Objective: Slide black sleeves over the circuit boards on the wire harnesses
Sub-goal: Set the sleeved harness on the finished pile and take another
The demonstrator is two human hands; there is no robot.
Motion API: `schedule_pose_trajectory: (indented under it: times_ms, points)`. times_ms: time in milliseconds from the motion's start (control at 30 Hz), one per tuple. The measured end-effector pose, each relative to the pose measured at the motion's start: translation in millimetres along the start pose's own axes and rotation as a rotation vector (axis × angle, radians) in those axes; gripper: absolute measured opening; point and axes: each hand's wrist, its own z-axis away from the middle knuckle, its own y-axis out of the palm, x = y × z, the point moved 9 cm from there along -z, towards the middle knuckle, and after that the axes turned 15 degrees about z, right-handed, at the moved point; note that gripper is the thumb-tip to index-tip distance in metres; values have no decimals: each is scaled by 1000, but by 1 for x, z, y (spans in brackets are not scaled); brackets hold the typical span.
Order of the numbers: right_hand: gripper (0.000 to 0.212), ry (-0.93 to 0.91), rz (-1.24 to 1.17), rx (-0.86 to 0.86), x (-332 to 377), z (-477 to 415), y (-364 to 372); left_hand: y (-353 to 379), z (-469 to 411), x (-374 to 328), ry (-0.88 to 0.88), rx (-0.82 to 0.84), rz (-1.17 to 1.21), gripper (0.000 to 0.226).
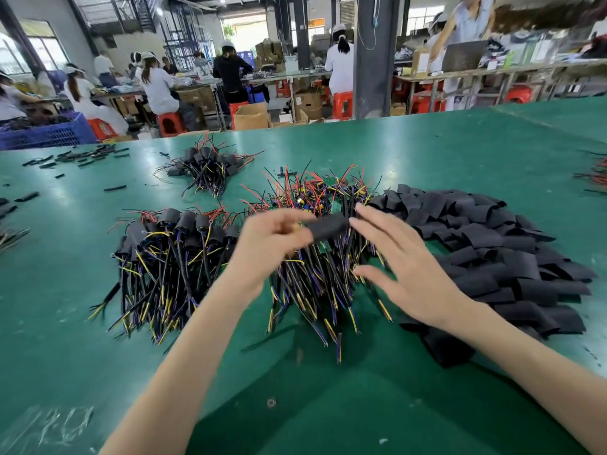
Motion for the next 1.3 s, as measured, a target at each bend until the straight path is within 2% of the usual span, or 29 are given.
schedule_pose_trajectory:
  times_ms: [67,167,200,267,333,400,500,567,633,700,767,800,900,1000,1167,1300]
  points:
    - [56,64,69,-62,-13,1,-6,-43,1,-39,297,-258,-165,31]
    - [48,169,145,-89,-34,3,-6,-95,18,-77,651,-643,-618,26]
    - [45,211,171,-79,-42,4,-4,-108,19,-75,679,-710,-733,24]
    - [41,309,209,-36,-59,8,1,-129,14,-55,563,-764,-881,23]
    - [37,402,228,27,-75,13,6,-143,2,-22,333,-717,-960,27]
    - [32,465,254,89,-86,17,10,-143,-9,6,149,-581,-1048,31]
    - [27,536,292,208,-101,23,18,-135,-18,19,18,-431,-1084,28]
    - [31,526,283,305,-107,24,23,-133,-16,16,-55,-464,-1105,24]
    - [38,423,184,403,-101,20,33,-126,-11,1,-59,-593,-1176,31]
    - [44,286,85,517,-87,20,47,-103,-11,-17,87,-655,-1149,32]
    - [48,205,69,612,-76,24,60,-65,-24,-23,230,-517,-1029,29]
    - [48,189,60,643,-74,26,65,-45,-32,-20,244,-415,-925,29]
    - [45,185,-12,643,-72,26,68,-4,-55,4,104,-235,-762,35]
    - [44,202,-7,619,-74,25,65,10,-62,20,15,-255,-820,43]
    - [33,245,-61,474,-72,20,50,1,-70,27,-58,-315,-701,19]
    - [19,288,-86,386,-71,15,40,4,-71,32,-143,-247,-757,19]
